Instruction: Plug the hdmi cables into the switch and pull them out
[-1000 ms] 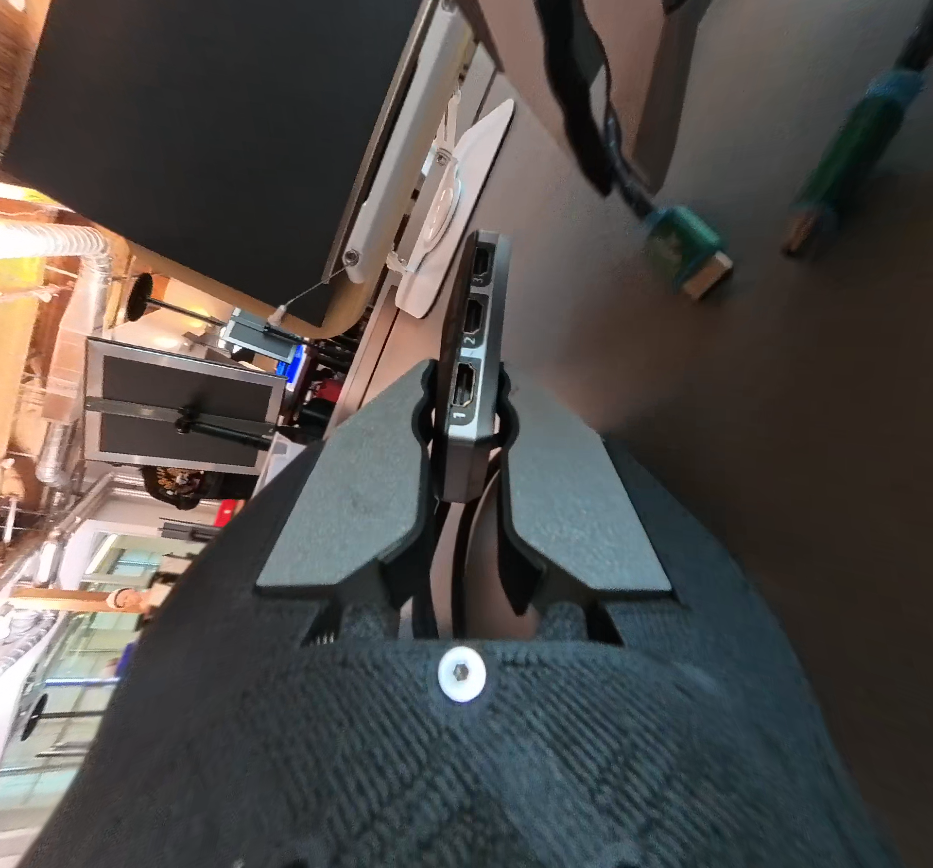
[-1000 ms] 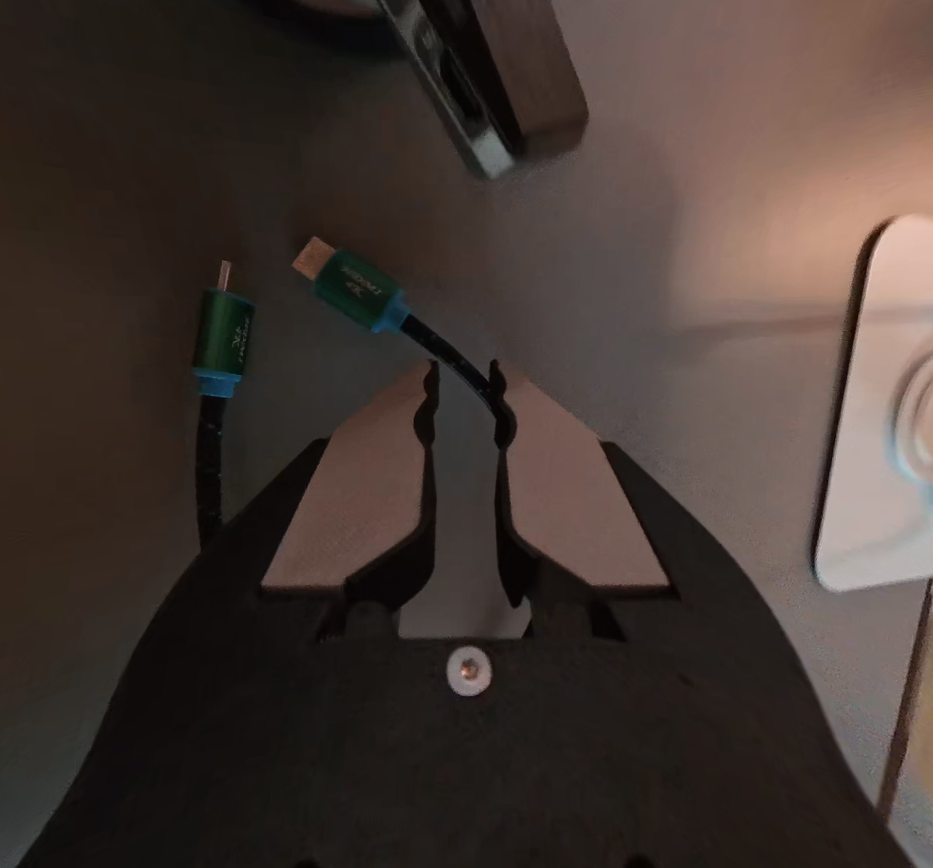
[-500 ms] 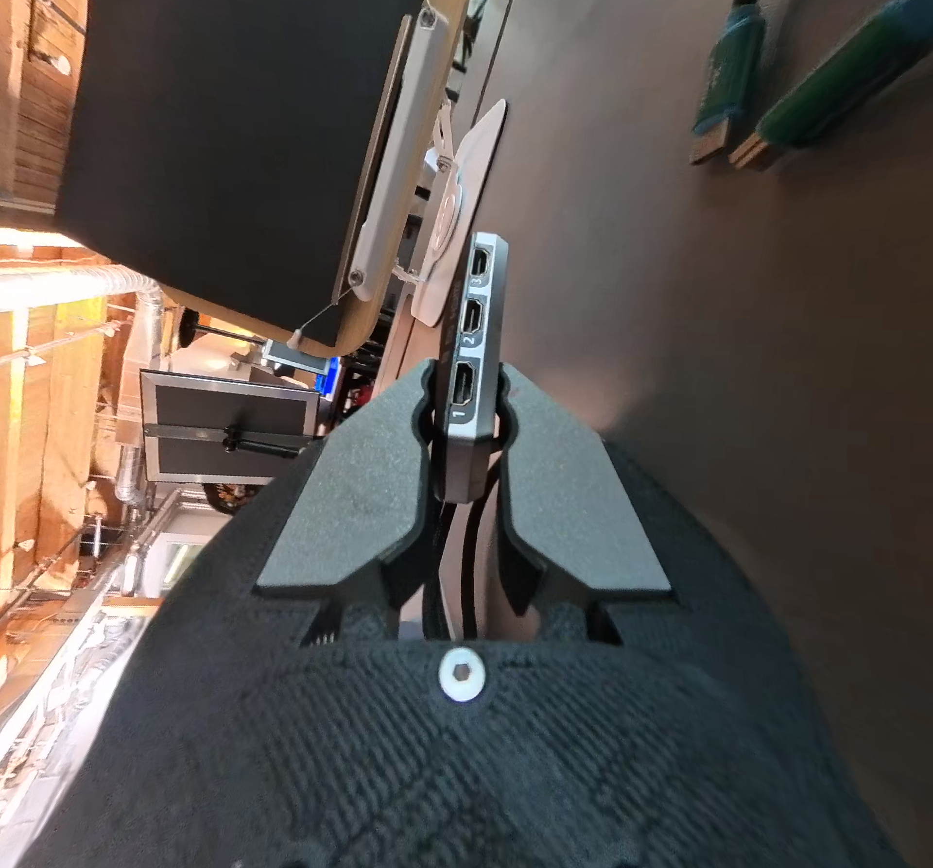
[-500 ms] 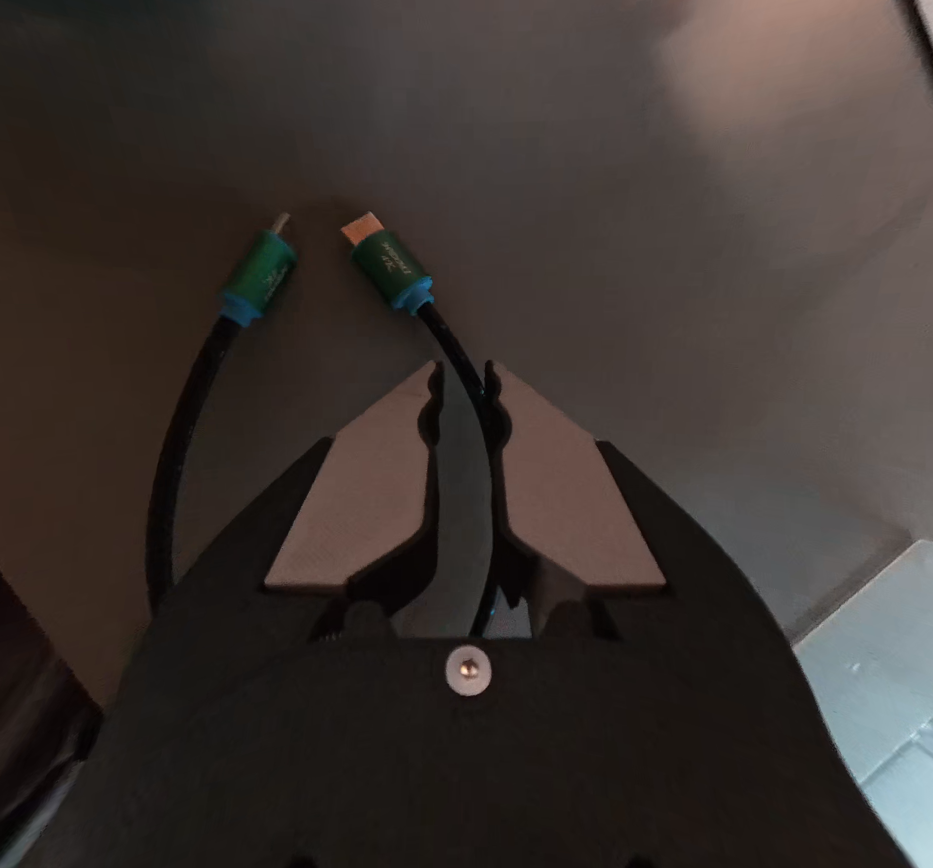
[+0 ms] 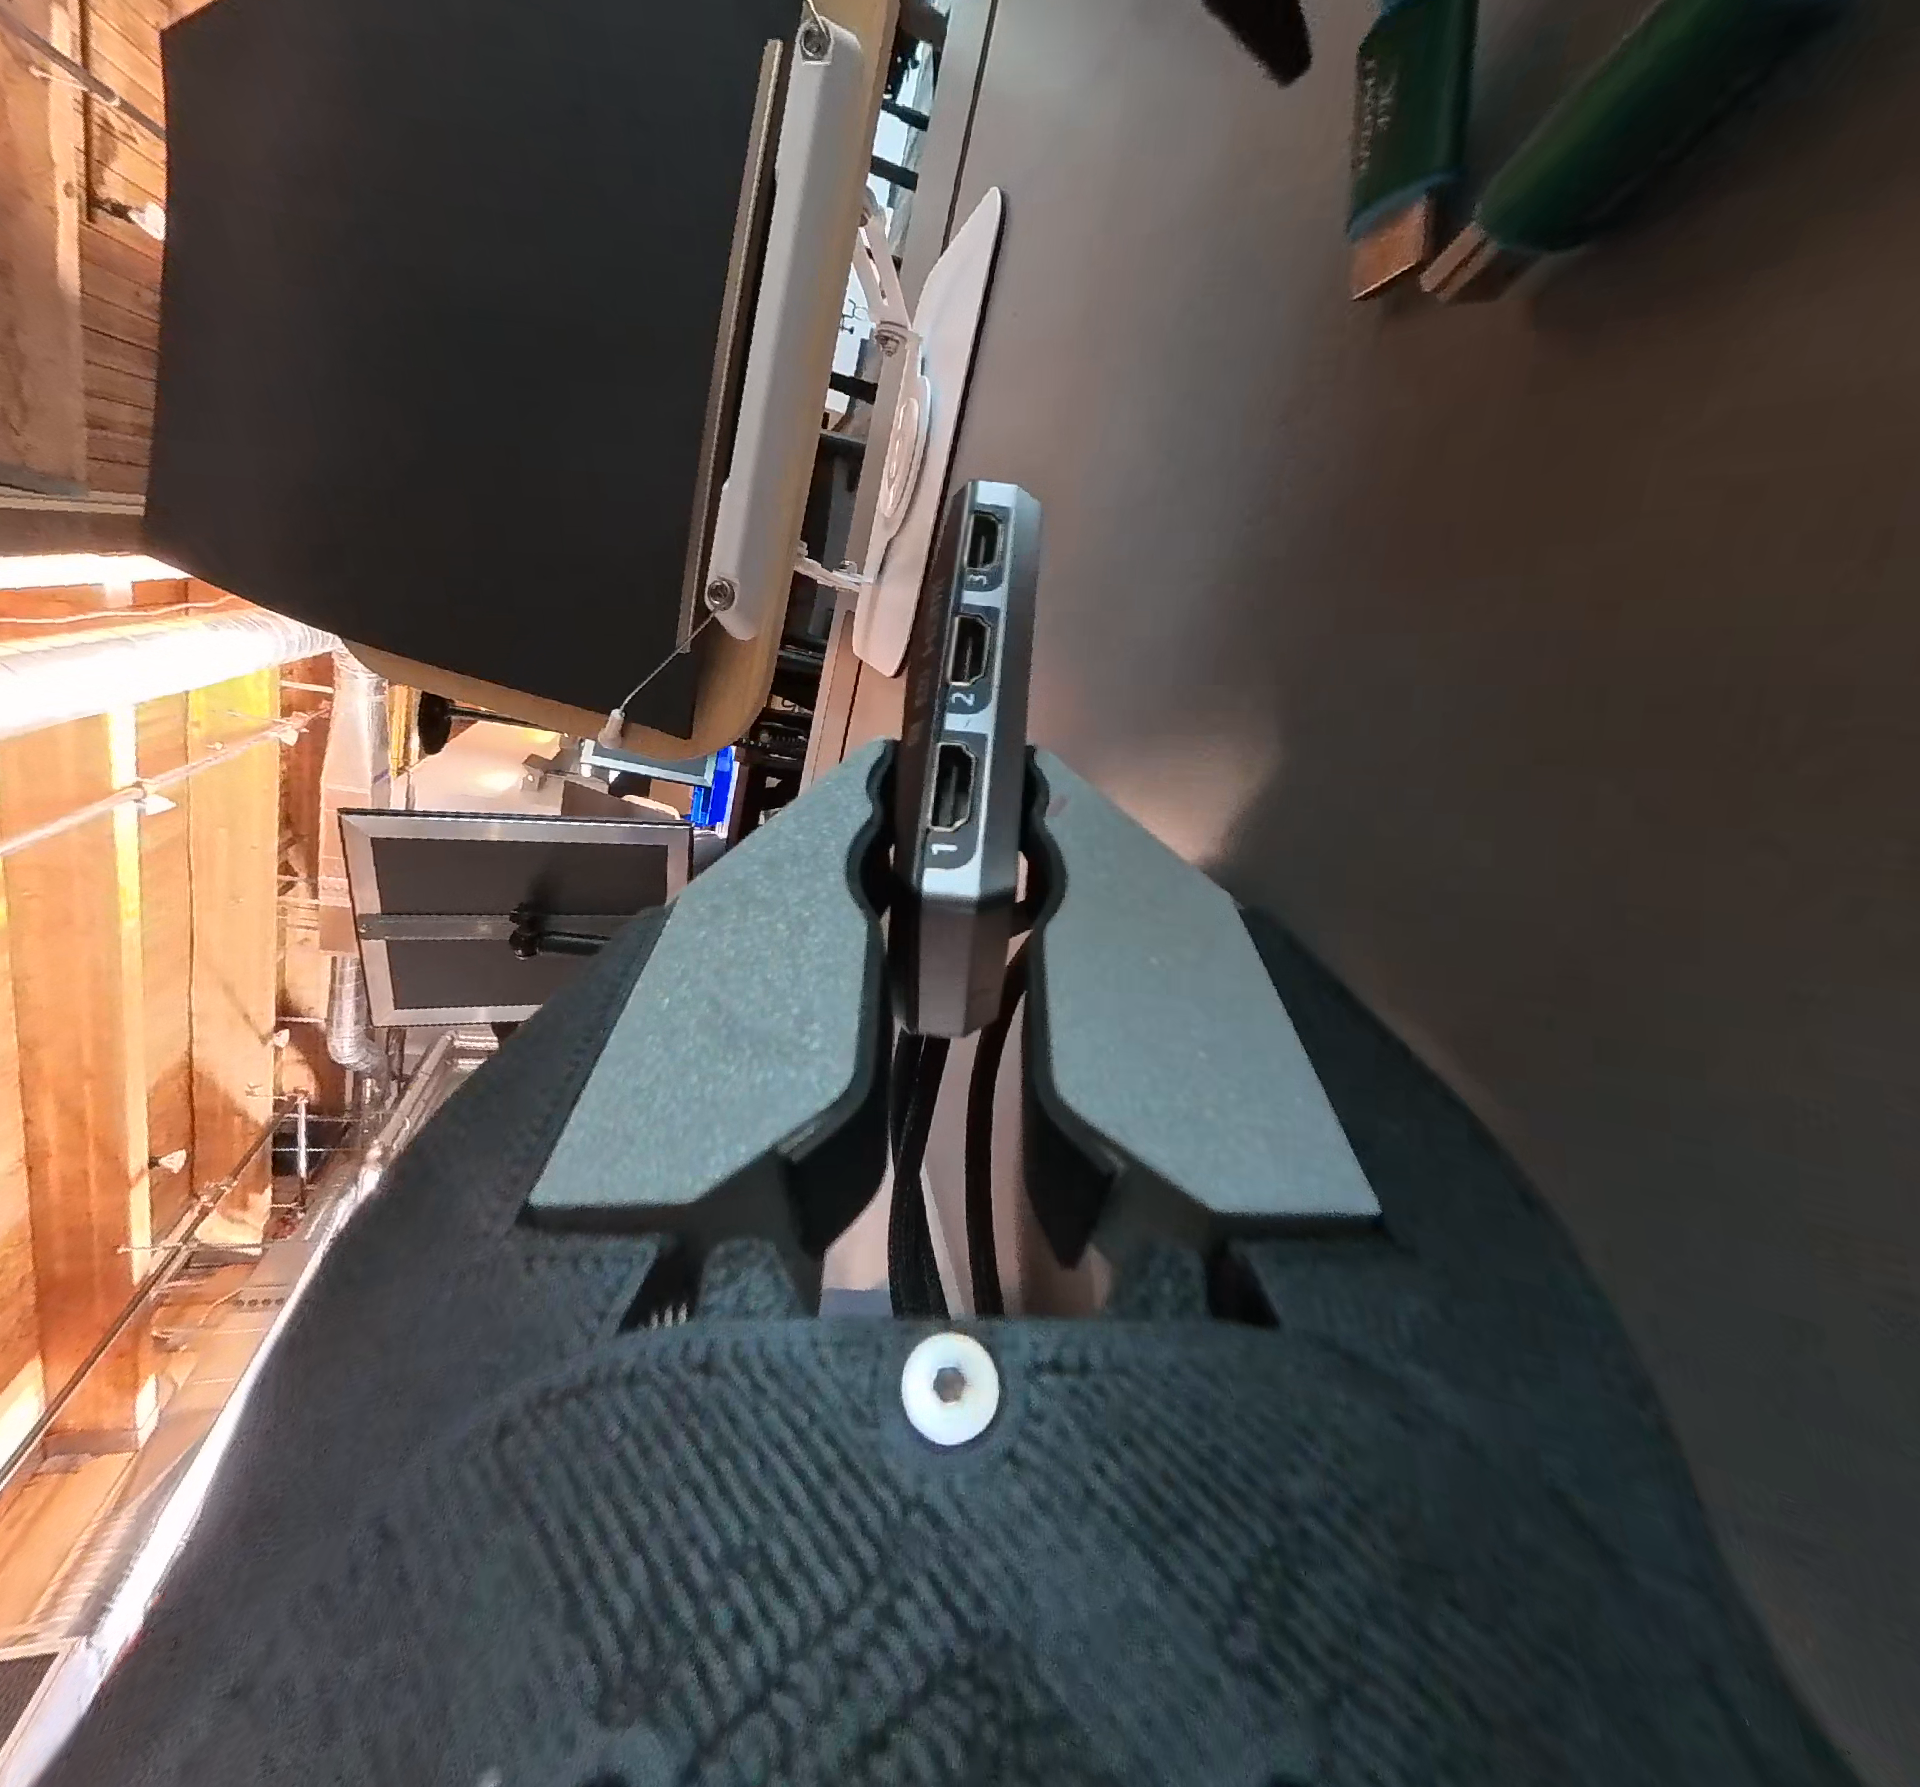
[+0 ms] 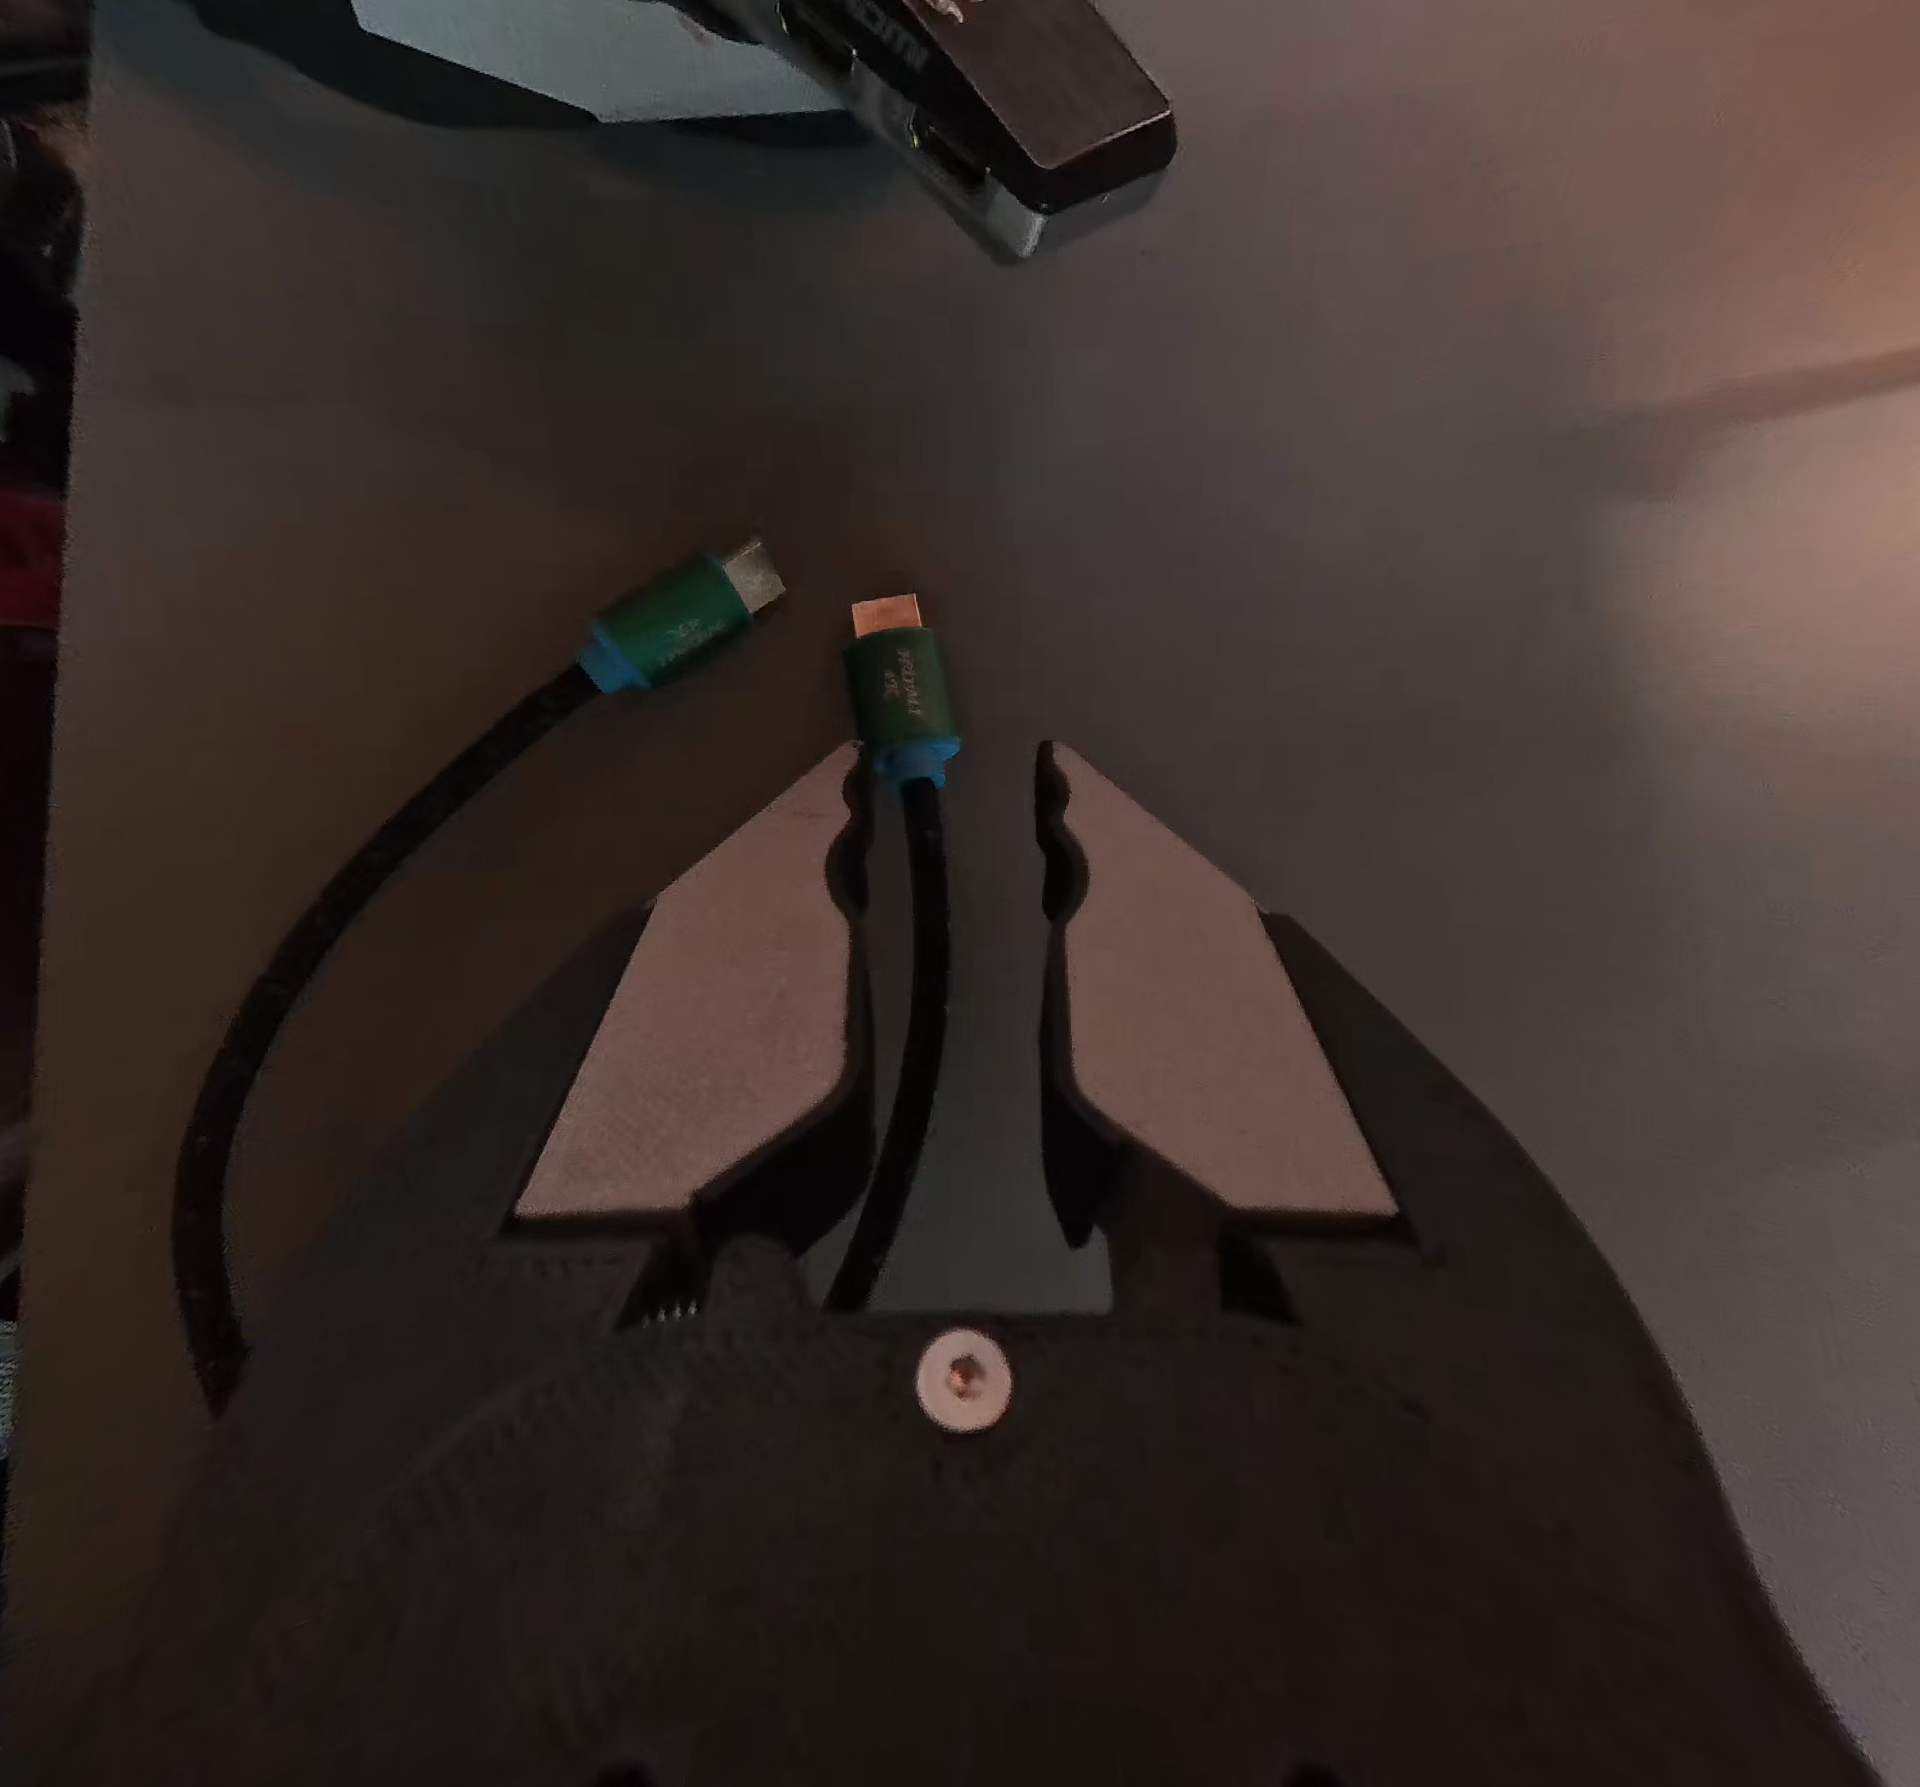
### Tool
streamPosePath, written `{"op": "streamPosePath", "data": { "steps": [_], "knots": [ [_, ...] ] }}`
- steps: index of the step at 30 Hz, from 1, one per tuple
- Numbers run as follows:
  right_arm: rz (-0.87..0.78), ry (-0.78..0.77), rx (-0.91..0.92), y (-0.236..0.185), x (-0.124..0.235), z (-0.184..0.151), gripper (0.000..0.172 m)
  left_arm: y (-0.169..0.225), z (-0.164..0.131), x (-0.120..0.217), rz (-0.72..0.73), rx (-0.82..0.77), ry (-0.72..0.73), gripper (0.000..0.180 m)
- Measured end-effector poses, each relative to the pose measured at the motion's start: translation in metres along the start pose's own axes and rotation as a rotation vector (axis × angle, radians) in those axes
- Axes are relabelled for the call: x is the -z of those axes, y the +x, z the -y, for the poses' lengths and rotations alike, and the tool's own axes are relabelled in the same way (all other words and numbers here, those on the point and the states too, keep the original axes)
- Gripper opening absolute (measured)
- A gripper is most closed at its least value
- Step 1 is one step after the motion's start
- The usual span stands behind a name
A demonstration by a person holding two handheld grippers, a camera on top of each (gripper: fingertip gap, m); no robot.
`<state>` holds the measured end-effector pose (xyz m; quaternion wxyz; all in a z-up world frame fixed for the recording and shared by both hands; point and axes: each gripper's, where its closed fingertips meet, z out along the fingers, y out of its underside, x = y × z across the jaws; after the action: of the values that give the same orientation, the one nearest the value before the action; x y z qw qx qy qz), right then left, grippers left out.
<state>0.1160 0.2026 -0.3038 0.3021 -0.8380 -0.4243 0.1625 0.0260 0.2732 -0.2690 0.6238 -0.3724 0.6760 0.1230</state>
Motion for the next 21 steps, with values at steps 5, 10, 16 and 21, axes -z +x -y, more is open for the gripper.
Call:
{"op": "streamPosePath", "data": {
  "steps": [5, 10, 16, 21],
  "knots": [
    [0.035, 0.023, 0.018, -0.008, -0.005, -0.001, 0.014, 0.001, 0.002, 0.001, -0.002, -0.008, 0.004, 0.019],
    [0.0, 0.026, 0.04, -0.013, -0.011, -0.006, 0.013, 0.003, 0.002, 0.001, 0.002, -0.034, -0.002, 0.019],
    [-0.042, 0.043, 0.06, -0.013, -0.01, -0.006, 0.009, 0.004, 0.003, 0.001, -0.001, -0.04, -0.003, 0.019],
    [-0.022, 0.083, 0.056, -0.018, -0.007, 0.0, 0.008, 0.005, 0.003, 0.001, -0.001, -0.054, -0.004, 0.019]
  ]
}}
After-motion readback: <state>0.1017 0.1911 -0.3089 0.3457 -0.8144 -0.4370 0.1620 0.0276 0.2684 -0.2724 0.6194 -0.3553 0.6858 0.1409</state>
